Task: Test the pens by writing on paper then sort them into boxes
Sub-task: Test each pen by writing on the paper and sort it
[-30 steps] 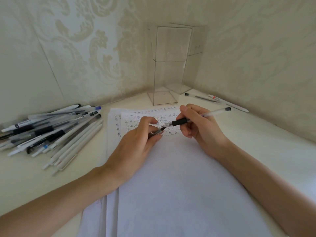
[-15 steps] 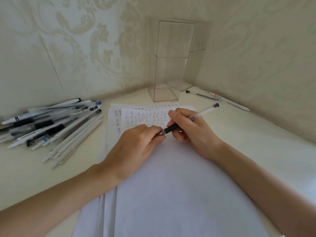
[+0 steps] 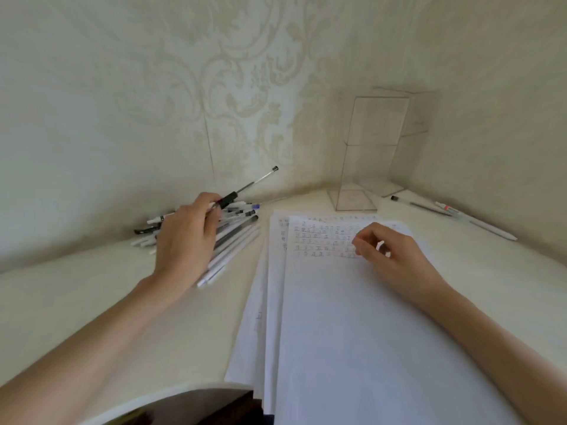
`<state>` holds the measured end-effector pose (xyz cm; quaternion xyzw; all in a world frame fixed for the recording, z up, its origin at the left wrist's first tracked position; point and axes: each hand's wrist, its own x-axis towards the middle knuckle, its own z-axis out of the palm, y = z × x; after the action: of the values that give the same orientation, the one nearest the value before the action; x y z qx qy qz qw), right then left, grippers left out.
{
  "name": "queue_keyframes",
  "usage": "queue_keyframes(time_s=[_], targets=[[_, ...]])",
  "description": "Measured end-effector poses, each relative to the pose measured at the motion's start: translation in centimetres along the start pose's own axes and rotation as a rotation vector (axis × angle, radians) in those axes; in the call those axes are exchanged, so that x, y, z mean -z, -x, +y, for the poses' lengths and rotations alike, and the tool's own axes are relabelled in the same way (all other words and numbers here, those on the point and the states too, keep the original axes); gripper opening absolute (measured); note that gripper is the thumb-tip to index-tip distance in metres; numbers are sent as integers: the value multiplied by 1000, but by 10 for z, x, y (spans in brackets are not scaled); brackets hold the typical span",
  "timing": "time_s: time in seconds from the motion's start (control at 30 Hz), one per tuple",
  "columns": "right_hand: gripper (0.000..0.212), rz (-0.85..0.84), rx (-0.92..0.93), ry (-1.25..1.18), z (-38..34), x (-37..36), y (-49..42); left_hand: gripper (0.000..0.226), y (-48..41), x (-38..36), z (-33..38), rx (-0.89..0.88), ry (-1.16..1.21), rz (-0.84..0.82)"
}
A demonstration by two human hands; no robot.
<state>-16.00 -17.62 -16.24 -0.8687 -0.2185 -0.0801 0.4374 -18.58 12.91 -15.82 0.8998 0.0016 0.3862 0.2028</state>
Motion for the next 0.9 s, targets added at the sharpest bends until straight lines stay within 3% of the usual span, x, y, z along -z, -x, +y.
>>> queue_keyframes(time_s=[0.13, 0.27, 0.4, 0.5, 0.6, 0.73, 0.83, 0.9], targets=[[14, 3, 50, 160, -2, 2, 2, 20, -6, 11, -30, 66, -256, 6], [14, -21, 39, 197, 3, 3, 3, 28, -8, 6, -30, 121, -328, -85], [14, 34, 32, 167, 3, 7, 0, 25, -4, -10, 11, -113, -131, -116], [12, 145, 15, 196, 14, 20, -6, 42, 8, -35, 56, -361, 108, -333], [11, 298, -76, 278, 40, 41, -13, 54, 16, -64, 98, -539, 194, -584], [21, 401, -243, 384, 83, 68, -21, 70, 16, -87, 118, -516, 148, -812], [36, 318, -319, 544, 108, 86, -32, 88, 17, -91, 113, -517, 165, -814], [42, 255, -266, 673, 115, 89, -44, 94, 17, -90, 112, -514, 182, -804]])
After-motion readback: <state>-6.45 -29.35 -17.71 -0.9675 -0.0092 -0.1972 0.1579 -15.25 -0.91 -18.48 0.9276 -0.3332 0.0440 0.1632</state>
